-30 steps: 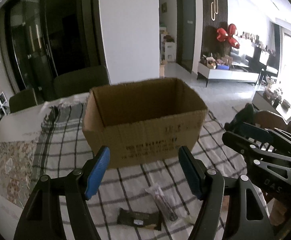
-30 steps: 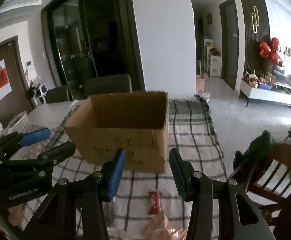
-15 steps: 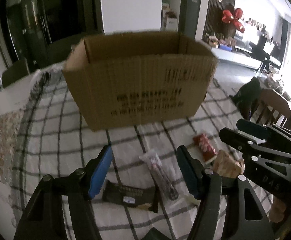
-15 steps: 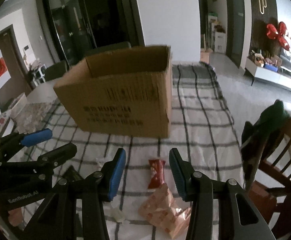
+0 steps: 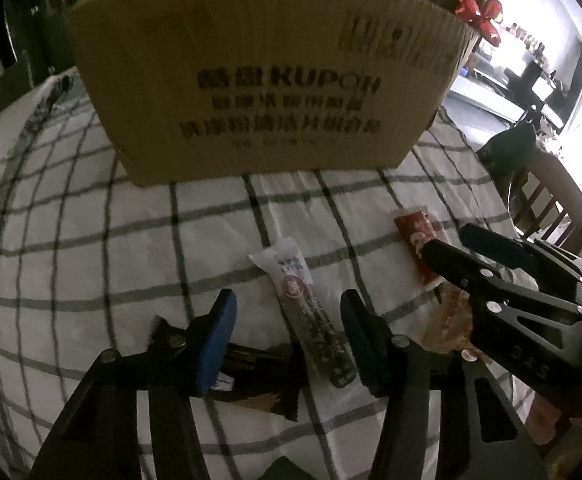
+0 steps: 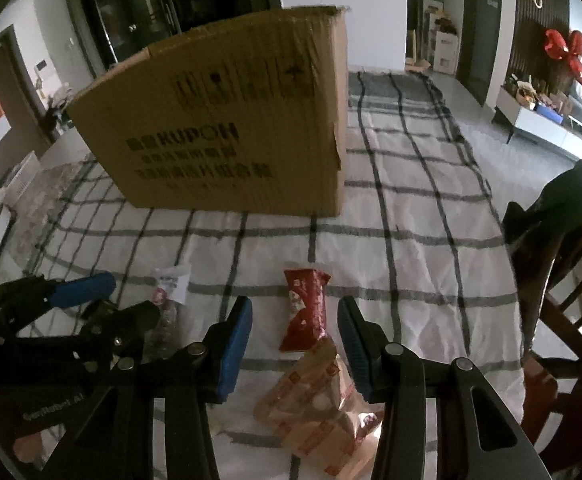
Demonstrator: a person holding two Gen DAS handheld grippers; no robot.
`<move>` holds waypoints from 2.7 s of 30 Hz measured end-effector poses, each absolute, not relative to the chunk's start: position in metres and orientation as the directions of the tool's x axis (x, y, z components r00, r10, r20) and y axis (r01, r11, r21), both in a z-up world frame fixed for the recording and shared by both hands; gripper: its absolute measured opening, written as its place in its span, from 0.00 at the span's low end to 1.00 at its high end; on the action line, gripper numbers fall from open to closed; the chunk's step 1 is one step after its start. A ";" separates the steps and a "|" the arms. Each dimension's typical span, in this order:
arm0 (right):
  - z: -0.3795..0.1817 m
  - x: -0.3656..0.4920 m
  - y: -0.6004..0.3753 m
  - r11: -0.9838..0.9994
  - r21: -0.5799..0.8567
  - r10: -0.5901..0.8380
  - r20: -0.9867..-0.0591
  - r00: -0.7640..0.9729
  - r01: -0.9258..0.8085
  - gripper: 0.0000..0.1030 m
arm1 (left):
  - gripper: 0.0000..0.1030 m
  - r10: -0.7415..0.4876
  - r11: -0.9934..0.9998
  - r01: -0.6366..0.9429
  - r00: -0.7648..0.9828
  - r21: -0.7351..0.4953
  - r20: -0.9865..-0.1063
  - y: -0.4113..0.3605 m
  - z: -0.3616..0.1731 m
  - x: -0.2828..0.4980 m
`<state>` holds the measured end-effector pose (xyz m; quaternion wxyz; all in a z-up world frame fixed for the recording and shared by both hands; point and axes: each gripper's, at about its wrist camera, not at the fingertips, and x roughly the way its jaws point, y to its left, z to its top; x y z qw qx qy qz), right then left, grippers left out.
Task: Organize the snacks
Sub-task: 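Grasp the white-and-red LYFEN stick packet with the left tool while the right tool grasps the red snack packet, then carry both held packets up and over the cardboard box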
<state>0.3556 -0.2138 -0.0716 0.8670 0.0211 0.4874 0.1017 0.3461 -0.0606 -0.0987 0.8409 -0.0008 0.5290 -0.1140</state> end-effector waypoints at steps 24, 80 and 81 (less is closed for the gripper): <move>-0.089 0.368 -0.210 0.982 0.115 0.175 -0.854 0.489 -0.149 0.21 | 0.24 -0.183 0.975 0.193 0.402 -0.113 -0.897 -0.072 -0.116 0.351; 0.062 0.336 -0.193 0.964 0.160 0.265 -0.604 0.752 -0.211 0.21 | 0.20 -0.213 0.973 0.219 0.749 -0.069 -0.627 -0.036 0.055 0.325; 0.065 0.337 -0.193 0.964 0.162 0.266 -0.600 0.755 -0.211 0.21 | 0.20 -0.212 0.973 0.220 0.753 -0.066 -0.623 -0.036 0.057 0.326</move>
